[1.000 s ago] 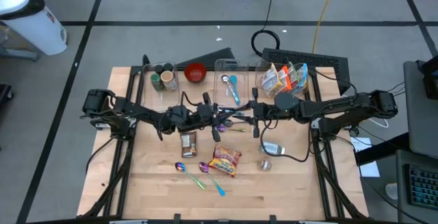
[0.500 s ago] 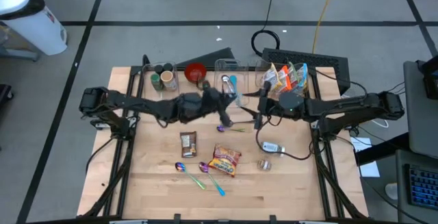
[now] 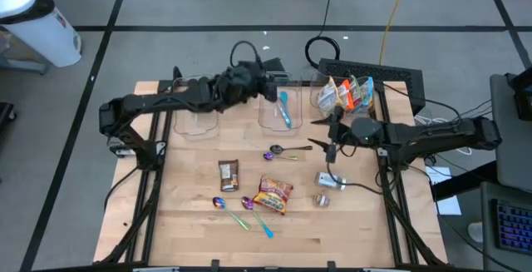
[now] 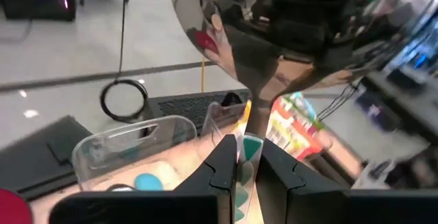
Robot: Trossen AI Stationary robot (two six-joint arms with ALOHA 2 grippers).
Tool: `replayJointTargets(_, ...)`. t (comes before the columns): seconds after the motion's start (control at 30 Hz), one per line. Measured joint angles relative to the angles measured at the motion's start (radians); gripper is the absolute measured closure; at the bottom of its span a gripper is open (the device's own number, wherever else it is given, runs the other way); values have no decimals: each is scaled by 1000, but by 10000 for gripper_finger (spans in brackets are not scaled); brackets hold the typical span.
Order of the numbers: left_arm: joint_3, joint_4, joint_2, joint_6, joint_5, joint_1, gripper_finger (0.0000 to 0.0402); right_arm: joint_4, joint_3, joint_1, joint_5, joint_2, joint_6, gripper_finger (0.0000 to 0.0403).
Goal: Pick & Place Food Item
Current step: Put the blue patterned spoon into the middle transparent bin
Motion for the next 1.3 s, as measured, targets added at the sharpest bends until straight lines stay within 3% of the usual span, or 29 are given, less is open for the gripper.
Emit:
replayJointTargets(0.17,37,-22,10,-81,59,54,371,206,-178,64,28,-54,6,153)
replayJointTargets(0.47,248,-233,65,-137,-12,23,371,524,-336,245,28,-67,39,156)
replayJointTargets(0.93,738,-684,483,-379,55,35,371,404,-342,393,27,-66,194,156)
replayJointTargets(1.17,768,-704,588,-535,171,51,371,343,-342,449,28,-67,247,156)
replayJointTargets(1.3,768,-723,629,-613,187,55,371,334,-347,477,28,-67,276,156)
